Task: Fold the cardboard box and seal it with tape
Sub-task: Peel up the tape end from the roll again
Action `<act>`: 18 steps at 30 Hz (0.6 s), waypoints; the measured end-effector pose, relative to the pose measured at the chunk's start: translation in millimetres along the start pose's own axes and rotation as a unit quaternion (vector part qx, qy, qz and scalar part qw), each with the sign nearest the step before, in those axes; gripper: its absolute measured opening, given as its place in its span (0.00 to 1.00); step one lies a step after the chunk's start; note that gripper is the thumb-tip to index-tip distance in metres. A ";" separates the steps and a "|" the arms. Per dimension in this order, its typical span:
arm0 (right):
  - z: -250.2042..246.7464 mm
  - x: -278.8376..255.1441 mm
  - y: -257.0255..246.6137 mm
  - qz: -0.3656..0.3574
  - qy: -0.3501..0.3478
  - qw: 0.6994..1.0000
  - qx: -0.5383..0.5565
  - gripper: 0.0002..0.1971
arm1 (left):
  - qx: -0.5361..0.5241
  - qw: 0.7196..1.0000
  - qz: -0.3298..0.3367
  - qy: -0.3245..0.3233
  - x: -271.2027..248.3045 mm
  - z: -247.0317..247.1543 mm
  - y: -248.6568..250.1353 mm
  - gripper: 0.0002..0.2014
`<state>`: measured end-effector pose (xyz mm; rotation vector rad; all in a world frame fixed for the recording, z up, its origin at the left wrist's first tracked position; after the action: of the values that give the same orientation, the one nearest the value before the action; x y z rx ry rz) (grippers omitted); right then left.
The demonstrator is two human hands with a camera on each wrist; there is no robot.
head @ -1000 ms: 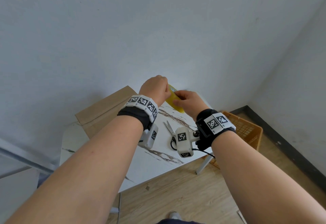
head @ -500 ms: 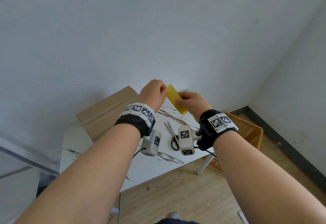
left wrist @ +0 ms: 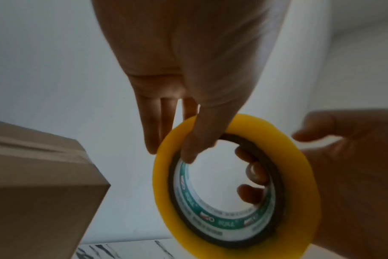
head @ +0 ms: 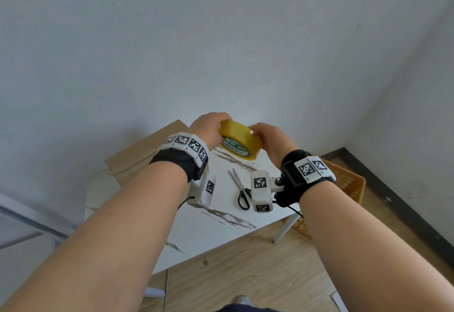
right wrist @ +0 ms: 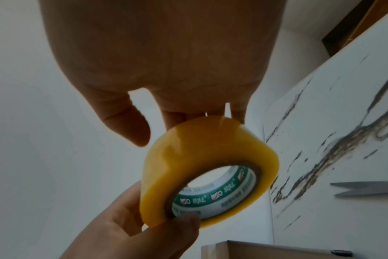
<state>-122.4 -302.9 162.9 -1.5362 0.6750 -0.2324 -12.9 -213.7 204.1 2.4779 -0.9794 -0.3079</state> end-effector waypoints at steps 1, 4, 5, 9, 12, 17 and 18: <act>-0.7 3.0 2.2 0.007 -0.003 1.000 -0.016 0.22 | 0.020 1.000 0.006 0.010 -0.7 -0.7 2.6 0.19; -2.3 2.9 1.5 0.026 -0.003 0.998 -0.053 0.16 | 0.068 0.997 0.025 0.032 -4.5 -1.3 12.0 0.19; -3.0 3.0 1.2 0.028 0.001 0.998 -0.061 0.12 | 0.076 0.996 0.031 0.038 -6.1 -1.8 15.3 0.19; -6.6 1.8 -1.2 0.024 0.027 0.997 -0.073 0.06 | 0.123 0.989 0.053 0.069 -9.8 -3.7 25.7 0.19; -9.7 2.0 -3.4 0.024 0.043 0.996 -0.072 0.03 | 0.143 0.985 0.060 0.080 -9.1 -4.4 29.4 0.19; -10.9 -1.2 -4.4 0.034 0.058 0.995 -0.076 0.03 | 0.158 0.982 0.067 0.084 -9.1 -4.5 33.0 0.19; -10.8 -1.2 -5.0 0.035 0.061 0.994 -0.080 0.04 | 0.162 0.981 0.067 0.084 -8.9 -3.8 33.2 0.19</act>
<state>-127.8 -311.6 169.0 -1.6576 0.8590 -0.2250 -37.6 -227.6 224.0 2.6507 -1.1957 0.1134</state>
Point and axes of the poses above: each hand's wrist, its own x-axis towards the middle knuckle, its own z-axis out of the palm, y = z × x, the point moved 10 cm from there along x, towards the middle knuckle, and after that the axes turned 9 degrees about -z, right-handed, at the moved point
